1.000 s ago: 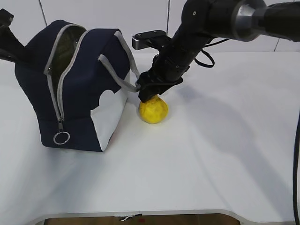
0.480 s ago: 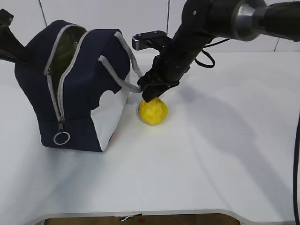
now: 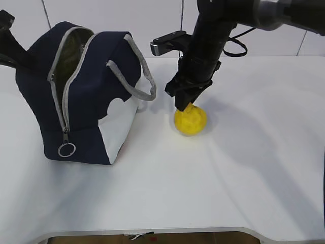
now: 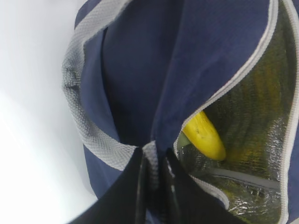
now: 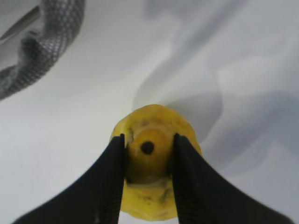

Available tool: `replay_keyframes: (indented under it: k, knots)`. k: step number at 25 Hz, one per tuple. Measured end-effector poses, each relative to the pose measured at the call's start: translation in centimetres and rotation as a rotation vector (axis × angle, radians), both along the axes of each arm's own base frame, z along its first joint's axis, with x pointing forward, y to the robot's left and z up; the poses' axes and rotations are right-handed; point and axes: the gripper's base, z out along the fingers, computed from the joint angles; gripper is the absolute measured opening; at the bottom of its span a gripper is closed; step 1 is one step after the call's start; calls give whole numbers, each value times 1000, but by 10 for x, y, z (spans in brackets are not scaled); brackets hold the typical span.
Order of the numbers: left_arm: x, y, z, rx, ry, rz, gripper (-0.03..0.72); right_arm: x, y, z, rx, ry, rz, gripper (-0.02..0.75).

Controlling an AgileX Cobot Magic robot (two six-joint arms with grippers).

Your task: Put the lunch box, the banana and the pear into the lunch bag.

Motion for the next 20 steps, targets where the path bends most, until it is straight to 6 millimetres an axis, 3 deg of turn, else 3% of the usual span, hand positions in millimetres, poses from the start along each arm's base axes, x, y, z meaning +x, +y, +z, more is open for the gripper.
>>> replay_keyframes:
  k: [4, 11, 16, 20]
  knots:
    - [0, 0, 0, 0, 0, 0, 25, -2, -7, 17, -48, -48, -29, 251]
    - [0, 0, 0, 0, 0, 0, 25, -27, -19, 104, 23, -214, -62, 251]
    - [0, 0, 0, 0, 0, 0, 25, -48, -3, 172, 339, -272, -41, 251]
    - [0, 0, 0, 0, 1, -1, 25, -56, 23, 199, 708, -275, 91, 251]
